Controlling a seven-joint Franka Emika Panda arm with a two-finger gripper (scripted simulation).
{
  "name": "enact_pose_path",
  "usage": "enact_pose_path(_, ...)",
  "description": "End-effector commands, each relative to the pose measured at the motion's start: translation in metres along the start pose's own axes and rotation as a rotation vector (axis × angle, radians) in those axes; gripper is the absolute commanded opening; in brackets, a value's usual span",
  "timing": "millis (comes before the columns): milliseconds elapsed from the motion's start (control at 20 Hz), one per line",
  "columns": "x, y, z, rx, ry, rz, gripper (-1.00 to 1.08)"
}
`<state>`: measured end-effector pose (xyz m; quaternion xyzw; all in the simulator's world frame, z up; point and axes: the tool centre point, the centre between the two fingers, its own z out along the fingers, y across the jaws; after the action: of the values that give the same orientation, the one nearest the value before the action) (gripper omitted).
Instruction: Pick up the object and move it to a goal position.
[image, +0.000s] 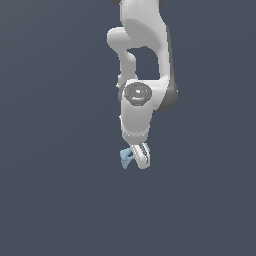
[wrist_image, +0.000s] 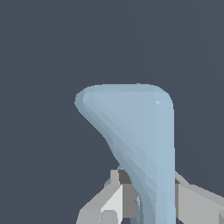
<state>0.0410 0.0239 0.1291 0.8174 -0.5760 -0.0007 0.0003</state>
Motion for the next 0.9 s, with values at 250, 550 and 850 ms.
enact_pose_path(250,-0.010,0.015,-0.061,0.001,-0.001,0.000,-1.00)
enact_pose_path(550,-0.022,0.032,-0.130,0.001,0.000,0.001,-1.00)
enact_pose_path(850,-0.034,0.049,-0.201,0.001,0.001,0.002,-1.00)
